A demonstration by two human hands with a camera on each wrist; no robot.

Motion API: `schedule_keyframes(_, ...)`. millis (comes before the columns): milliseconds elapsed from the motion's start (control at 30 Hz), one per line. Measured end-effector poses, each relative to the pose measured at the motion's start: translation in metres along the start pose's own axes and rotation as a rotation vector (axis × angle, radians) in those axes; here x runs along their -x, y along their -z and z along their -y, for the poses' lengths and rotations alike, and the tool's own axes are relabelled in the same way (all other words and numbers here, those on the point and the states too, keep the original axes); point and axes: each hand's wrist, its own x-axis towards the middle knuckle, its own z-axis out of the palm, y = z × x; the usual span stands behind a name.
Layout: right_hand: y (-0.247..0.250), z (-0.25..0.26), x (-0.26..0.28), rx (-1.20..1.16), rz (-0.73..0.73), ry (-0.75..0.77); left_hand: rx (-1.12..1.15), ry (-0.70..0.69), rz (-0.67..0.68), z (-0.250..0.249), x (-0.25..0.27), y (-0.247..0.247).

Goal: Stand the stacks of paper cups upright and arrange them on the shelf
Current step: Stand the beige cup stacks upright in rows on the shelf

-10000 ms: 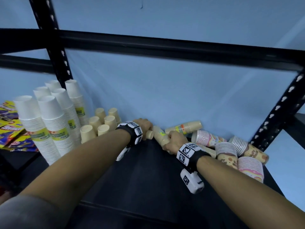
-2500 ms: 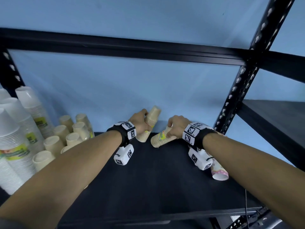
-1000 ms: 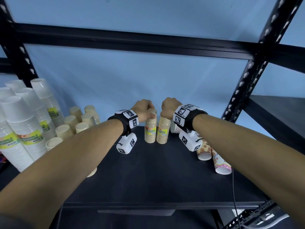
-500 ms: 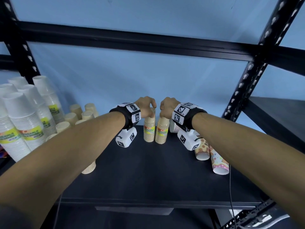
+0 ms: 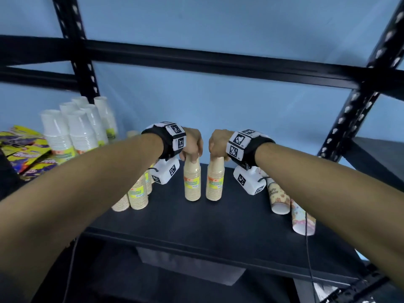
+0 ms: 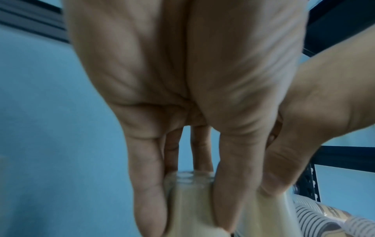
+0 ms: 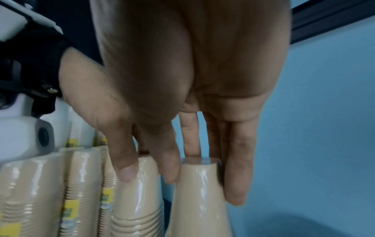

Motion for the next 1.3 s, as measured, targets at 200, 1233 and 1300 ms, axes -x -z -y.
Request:
schedule_keyframes(200, 0.004, 0.047, 0.016, -0.109, 0.239, 0.143, 0.035, 0.099, 0.059, 0.031, 0.047, 0.004)
schedule_keyframes(1233, -0.017, 0.185, 0.029, -0.294, 0.222, 0.369, 0.147, 0.317, 0.03, 0.149, 0.153, -0.002)
schedule_keyframes(1300, -0.012, 0.181, 0.029, -0.279, 0.205, 0.362, 0.136, 0.316, 0.043, 0.148, 0.155, 0.005)
